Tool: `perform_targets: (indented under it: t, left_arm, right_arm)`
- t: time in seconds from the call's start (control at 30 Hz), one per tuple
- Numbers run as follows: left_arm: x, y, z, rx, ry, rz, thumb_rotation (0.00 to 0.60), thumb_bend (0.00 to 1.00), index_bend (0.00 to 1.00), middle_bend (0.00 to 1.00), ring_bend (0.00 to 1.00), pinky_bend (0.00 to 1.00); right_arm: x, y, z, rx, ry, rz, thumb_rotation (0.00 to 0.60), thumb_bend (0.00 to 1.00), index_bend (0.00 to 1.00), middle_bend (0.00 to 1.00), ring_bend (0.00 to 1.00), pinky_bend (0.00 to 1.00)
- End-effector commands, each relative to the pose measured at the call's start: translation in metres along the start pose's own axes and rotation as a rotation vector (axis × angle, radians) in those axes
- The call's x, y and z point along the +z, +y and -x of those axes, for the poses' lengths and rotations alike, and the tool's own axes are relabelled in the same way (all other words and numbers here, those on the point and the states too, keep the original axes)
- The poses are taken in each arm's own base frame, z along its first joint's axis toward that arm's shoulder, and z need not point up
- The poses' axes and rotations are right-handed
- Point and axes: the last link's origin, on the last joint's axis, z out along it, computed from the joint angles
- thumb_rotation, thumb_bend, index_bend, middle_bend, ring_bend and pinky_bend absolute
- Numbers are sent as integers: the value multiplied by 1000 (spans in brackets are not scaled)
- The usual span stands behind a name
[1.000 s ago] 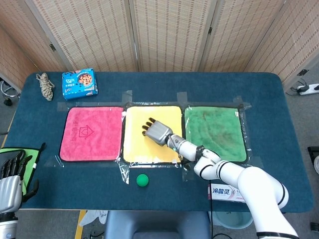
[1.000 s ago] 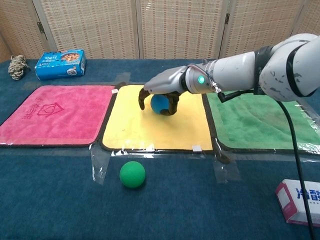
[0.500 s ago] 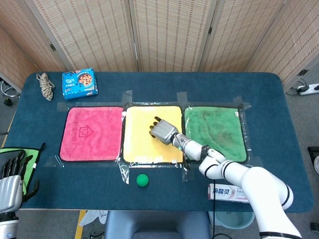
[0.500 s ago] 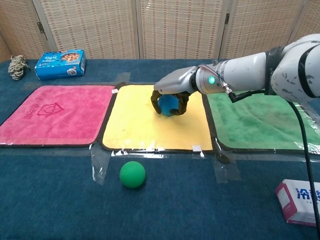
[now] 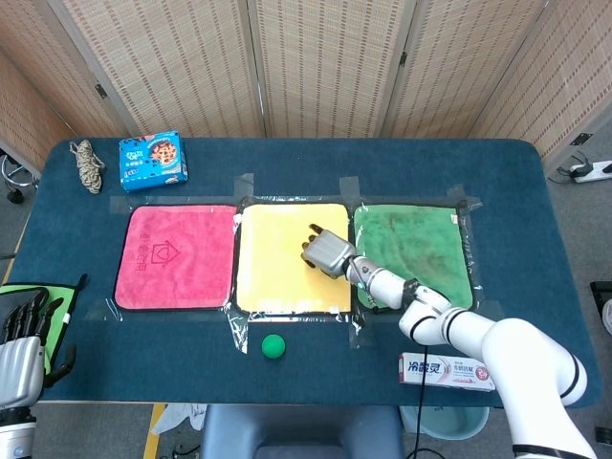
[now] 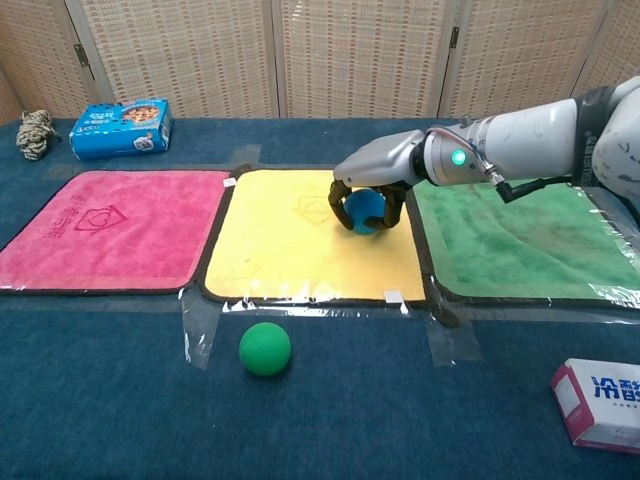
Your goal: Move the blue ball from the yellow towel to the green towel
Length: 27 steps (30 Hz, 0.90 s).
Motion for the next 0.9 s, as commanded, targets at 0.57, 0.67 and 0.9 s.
perform_targets:
  t: [0.57,0.67,0.9]
  left_arm:
    - [1,5,-2,2,6,14,600,473,154,19,17,0]
    - [1,5,-1,3,5,13,600,472,156,19,17,0]
    - [2,4,-2,0,6,12,600,472,156,19,17,0]
  right_arm:
    - [-43,32,13,-4,6,34,600,541,434,308,231,0]
    - [-56,40,17,-6,5,47,600,541,436,314,232,0]
    - [-80,57,8,14,75,78,600,541,441,328,247,0]
